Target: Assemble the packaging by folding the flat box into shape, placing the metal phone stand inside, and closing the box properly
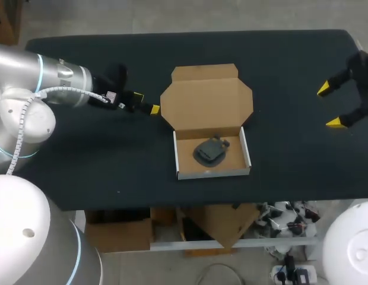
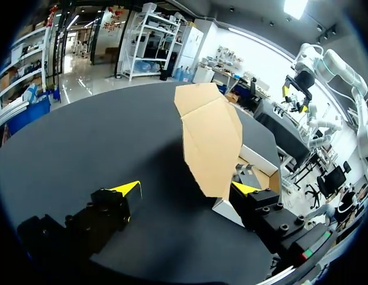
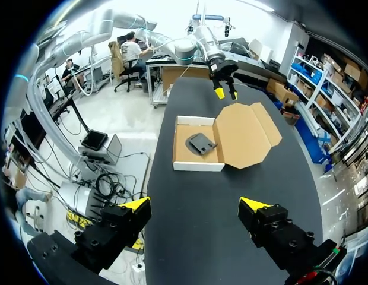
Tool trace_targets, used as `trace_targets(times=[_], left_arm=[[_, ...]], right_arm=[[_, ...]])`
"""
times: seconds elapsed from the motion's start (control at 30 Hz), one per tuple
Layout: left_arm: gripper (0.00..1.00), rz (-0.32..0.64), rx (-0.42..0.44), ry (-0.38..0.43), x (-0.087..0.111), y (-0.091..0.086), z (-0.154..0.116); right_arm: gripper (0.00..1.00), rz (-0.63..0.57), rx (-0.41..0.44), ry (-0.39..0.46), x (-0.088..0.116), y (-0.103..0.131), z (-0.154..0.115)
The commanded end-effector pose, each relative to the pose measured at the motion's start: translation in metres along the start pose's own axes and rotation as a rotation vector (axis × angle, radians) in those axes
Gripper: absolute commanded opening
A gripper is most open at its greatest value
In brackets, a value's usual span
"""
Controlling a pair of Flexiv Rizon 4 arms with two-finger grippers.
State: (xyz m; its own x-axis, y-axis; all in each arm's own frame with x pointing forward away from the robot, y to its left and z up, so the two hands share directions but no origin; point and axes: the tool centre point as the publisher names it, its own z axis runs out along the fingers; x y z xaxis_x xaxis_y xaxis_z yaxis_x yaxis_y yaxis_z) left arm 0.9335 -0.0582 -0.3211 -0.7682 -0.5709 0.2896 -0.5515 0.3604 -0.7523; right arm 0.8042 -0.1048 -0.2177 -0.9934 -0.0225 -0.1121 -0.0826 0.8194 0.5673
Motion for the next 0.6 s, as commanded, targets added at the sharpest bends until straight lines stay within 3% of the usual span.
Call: trace_targets(times=[0.03, 0.6], left_arm=[[1.0, 0.018, 0.019, 0.087, -0.01, -0.005, 0.011], [1.0, 0.085, 0.041, 0.242, -0.01, -0.025, 0.041]], right_arm=[[1.0, -0.008, 0.011, 0.012, -0.007, 0.003, 0.001], [1.0, -0.043, 0.049, 0.018, -0.02, 0.013, 0.002]])
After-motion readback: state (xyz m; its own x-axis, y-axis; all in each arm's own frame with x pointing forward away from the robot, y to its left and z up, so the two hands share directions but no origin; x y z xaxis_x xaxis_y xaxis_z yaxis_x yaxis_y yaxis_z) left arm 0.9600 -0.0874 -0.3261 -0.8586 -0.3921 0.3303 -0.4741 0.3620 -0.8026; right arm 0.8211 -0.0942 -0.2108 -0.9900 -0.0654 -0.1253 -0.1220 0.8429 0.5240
